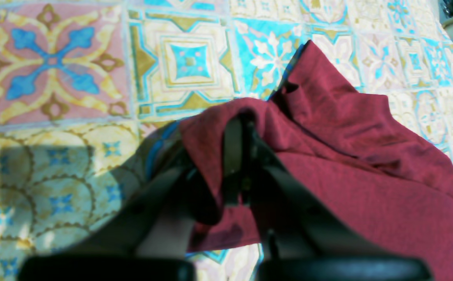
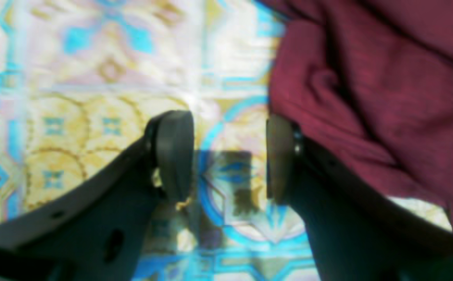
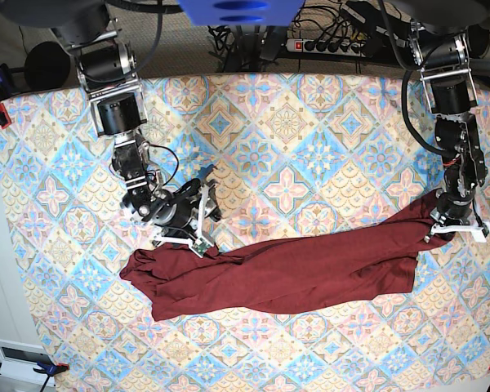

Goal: Layout the t-shirt on the table in an organized manner, then fold the t-shirt properly
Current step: 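Lift the right gripper with a shirt corner toward the shirt's middle, then drag the held shirt part with the right gripper away from the table edge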

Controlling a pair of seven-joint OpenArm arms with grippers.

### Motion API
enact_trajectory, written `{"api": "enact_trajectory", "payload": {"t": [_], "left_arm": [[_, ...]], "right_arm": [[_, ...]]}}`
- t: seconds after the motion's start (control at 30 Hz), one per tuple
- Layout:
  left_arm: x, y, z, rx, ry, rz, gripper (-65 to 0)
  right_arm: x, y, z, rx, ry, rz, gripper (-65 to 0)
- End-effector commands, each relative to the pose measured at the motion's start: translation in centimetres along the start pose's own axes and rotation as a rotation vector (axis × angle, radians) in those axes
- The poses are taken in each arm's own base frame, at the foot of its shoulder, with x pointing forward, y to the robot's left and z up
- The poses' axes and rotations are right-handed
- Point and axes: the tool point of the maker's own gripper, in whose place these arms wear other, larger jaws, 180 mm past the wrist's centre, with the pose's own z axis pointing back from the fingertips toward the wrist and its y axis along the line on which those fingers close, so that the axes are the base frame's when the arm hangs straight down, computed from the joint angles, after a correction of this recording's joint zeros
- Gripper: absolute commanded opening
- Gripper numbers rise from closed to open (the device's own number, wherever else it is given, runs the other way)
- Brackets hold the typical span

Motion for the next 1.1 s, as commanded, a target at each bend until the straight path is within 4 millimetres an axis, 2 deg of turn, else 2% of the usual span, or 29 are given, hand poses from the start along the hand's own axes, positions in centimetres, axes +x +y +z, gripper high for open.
{"api": "enact_trajectory", "payload": {"t": [0.0, 0.13, 0.33, 0.5, 0.57, 0.73, 0.8, 0.87, 0.93, 1.07], "left_arm": [[2.7, -0.7, 0.2, -0.022, -0.064, -0.011, -64.8], [2.7, -0.7, 0.2, -0.022, -0.064, -0.011, -64.8], [2.2, -0.3, 0.3, -0.013, -0.057, -0.012, -64.8], [2.0, -0.1, 0.3, -0.012, -0.052, -0.013, -64.8], [2.0, -0.2, 0.3, -0.013, -0.052, -0.014, -64.8], [2.0, -0.2, 0.3, -0.014, -0.052, -0.012, -64.8], [1.9, -0.1, 0.3, -0.013, -0.051, -0.012, -64.8], [1.9, -0.1, 0.3, -0.013, -0.051, -0.012, -64.8], [1.9, -0.1, 0.3, -0.013, -0.051, -0.012, -64.8], [1.9, 0.0, 0.3, -0.012, -0.050, -0.010, -64.8]], "right_arm": [[2.1, -3.0, 0.8, -0.069, -0.020, 0.030, -35.4], [2.6, -4.1, 0.5, -0.073, -0.026, 0.017, -35.4], [0.6, -3.7, -0.4, -0.051, 0.008, -0.020, -35.4], [-0.1, -3.3, -0.7, -0.038, 0.030, -0.014, -36.0], [-0.5, -2.2, -1.2, -0.015, 0.056, 0.020, -41.2], [-0.7, -1.4, -1.5, 0.003, 0.072, 0.045, -64.5], [-1.4, -1.2, -1.4, 0.004, 0.107, 0.046, -64.6], [-0.2, -1.5, -0.8, -0.012, 0.101, 0.072, -65.0], [-0.6, 0.0, -0.3, -0.006, 0.100, 0.093, -65.0], [1.8, 2.6, 1.9, -0.019, 0.027, 0.167, -65.0]]}}
